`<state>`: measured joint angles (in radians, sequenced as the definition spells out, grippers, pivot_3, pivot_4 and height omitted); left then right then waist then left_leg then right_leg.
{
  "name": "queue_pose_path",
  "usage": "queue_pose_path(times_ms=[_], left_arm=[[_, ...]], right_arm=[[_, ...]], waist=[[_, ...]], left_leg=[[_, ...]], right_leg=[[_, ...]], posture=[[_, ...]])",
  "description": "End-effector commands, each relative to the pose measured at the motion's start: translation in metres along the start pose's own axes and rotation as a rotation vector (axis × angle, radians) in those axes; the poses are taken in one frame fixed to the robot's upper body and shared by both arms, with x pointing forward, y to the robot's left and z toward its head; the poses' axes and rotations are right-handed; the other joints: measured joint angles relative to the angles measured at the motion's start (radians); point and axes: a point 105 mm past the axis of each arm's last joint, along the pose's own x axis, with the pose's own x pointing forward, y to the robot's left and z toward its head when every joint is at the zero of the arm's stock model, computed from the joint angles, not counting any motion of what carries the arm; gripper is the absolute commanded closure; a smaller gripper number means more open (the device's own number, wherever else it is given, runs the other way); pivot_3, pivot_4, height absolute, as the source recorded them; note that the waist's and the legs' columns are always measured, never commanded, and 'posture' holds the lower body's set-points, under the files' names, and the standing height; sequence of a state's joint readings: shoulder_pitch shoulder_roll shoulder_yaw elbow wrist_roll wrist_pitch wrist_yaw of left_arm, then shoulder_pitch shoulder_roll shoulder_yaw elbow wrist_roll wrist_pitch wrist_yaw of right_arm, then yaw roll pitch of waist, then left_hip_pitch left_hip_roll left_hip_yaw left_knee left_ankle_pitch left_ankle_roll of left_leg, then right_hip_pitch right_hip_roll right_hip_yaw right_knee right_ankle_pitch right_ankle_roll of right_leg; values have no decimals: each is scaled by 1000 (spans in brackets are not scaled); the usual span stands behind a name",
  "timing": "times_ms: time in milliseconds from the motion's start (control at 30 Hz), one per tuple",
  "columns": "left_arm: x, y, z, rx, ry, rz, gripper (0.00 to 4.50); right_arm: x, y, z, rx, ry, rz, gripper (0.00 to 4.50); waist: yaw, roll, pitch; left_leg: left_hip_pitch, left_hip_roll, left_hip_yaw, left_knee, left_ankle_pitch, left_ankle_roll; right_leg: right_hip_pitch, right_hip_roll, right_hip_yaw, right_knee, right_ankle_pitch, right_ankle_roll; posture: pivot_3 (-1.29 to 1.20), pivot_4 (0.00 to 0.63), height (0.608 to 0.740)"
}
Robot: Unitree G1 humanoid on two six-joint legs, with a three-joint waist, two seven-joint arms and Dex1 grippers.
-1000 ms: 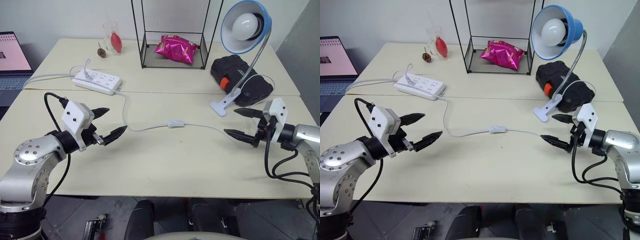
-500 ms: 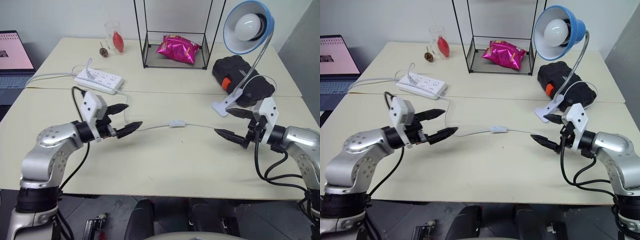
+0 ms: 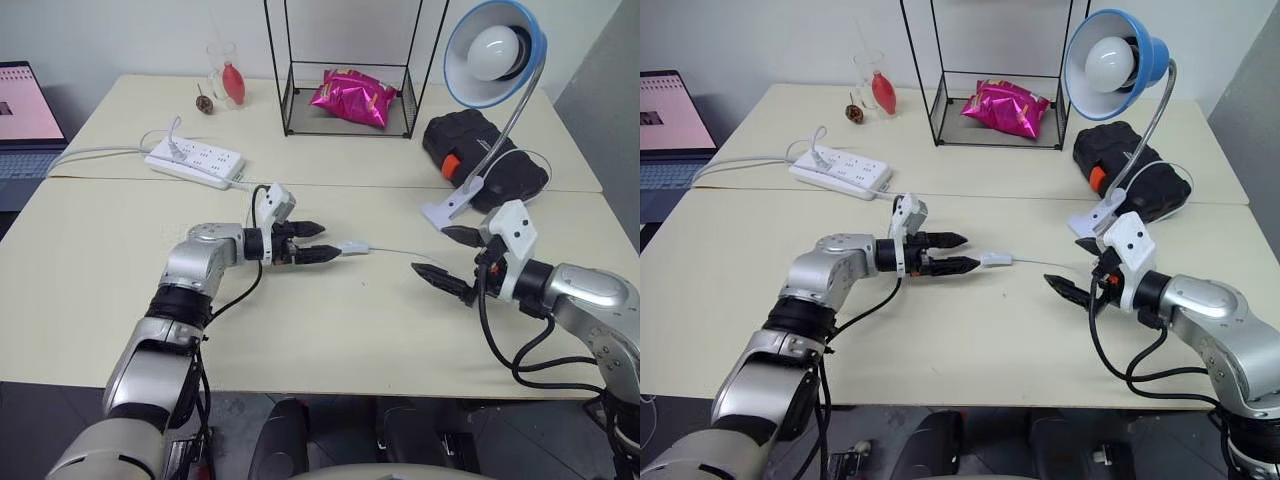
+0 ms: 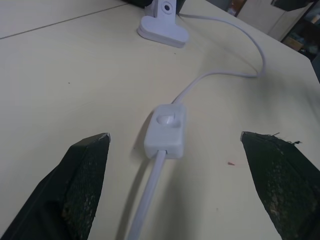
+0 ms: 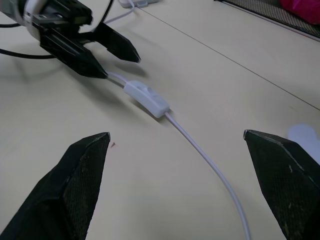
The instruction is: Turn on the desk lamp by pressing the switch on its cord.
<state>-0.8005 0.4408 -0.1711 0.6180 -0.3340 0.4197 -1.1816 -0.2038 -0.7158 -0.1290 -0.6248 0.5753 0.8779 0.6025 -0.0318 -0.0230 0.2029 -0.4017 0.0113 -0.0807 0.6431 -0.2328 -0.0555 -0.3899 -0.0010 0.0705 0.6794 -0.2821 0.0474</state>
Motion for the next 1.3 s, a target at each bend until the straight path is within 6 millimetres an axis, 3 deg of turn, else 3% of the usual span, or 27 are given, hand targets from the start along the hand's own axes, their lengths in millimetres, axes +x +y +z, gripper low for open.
queue_pose_path(times_ms=[33, 433, 567, 933, 1100, 1300], left_arm=[[12, 2, 0, 21, 40, -40, 158], [29, 2, -9, 2, 87, -93, 158], [32, 0, -11, 2, 94, -109, 815], [39, -5, -16, 101, 112, -135, 3401], [33, -7, -14, 201, 94, -130, 3390], [25, -10, 9, 375, -27, -40, 3390]], right_arm=[[-8, 4, 16, -43, -33, -17, 0], [-13, 8, 19, -49, -19, -26, 0], [-15, 9, 18, -49, -15, -31, 0], [-16, 8, 17, -54, -10, -37, 0], [-15, 7, 15, -18, -19, -44, 0], [-12, 31, -3, 269, -43, 4, 0]], waist=[[0, 0, 0], [0, 0, 0], [1, 0, 0], [1, 0, 0], [1, 0, 0], [1, -1, 0]], left_leg=[[0, 0, 0, 0, 0, 0], [0, 0, 0, 1, 0, 0], [0, 0, 0, 1, 0, 0], [0, 0, 0, 0, 0, 0], [0, 0, 0, 0, 0, 0], [0, 1, -2, 0, 0, 0]], right_leg=[[0, 0, 0, 0, 0, 0], [0, 0, 0, 0, 0, 0], [1, 0, 0, 0, 0, 1], [0, 0, 0, 0, 0, 1], [0, 0, 0, 0, 0, 1], [0, 0, 0, 1, 1, -1]], posture=[[0, 150, 740], [0, 150, 740], [0, 150, 740], [0, 150, 740], [0, 150, 740], [0, 150, 740]])
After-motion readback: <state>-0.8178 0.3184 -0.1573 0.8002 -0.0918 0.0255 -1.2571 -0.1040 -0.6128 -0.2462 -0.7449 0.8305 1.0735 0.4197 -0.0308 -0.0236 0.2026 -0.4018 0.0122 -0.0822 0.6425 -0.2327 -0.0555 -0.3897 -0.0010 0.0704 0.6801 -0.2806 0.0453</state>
